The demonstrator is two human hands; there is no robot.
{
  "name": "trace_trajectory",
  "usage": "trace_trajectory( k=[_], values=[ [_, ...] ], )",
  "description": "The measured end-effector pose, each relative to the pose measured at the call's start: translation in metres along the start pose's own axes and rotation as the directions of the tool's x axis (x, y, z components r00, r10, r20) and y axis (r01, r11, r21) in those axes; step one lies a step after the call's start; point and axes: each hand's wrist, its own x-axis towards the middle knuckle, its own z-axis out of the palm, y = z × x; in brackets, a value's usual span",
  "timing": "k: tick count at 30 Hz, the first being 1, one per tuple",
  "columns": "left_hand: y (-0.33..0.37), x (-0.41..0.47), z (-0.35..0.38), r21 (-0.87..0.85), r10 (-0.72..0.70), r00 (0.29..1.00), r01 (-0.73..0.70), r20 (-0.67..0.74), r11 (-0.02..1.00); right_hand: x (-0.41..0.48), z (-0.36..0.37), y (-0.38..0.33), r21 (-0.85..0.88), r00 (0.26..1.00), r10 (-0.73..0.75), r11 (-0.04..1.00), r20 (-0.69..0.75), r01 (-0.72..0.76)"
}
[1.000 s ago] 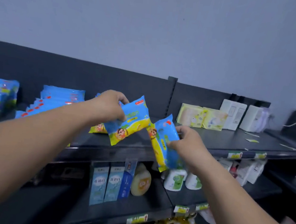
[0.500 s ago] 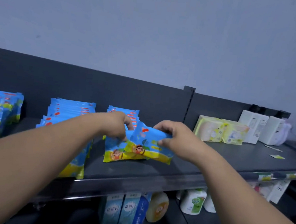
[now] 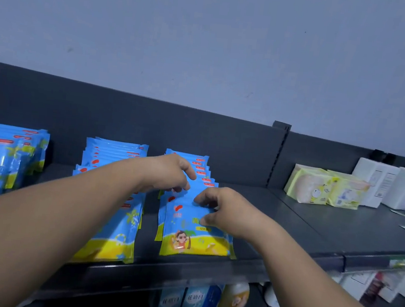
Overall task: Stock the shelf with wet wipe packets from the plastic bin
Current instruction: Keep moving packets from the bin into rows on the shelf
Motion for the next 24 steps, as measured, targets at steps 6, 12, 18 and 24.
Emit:
trace_trajectory(
  k=[6,12,18,24],
  values=[
    [0.004,-0.003,0.009,0.109,0.071,0.997,-0.069,-0.018,0.992,-0.006,0.003,0.003,-0.006,0.993,-0.021,1.000,-0.112,0.021],
    [0.013,-0.008,0.023,0.218,0.155,0.986,-0.140,-0.052,0.966,-0.027,-0.003,0.012,-0.095,0.955,-0.014,0.995,-0.298,-0.015],
    [0.034,-0.023,0.049,0.299,0.270,0.958,-0.229,-0.101,0.926,-0.068,-0.015,0.034,-0.212,0.924,0.013,0.972,-0.382,-0.102],
    [0.066,-0.043,0.096,0.421,0.432,0.898,-0.359,-0.088,0.833,-0.131,-0.030,0.068,-0.238,0.909,0.084,0.951,-0.409,-0.195]
  ],
)
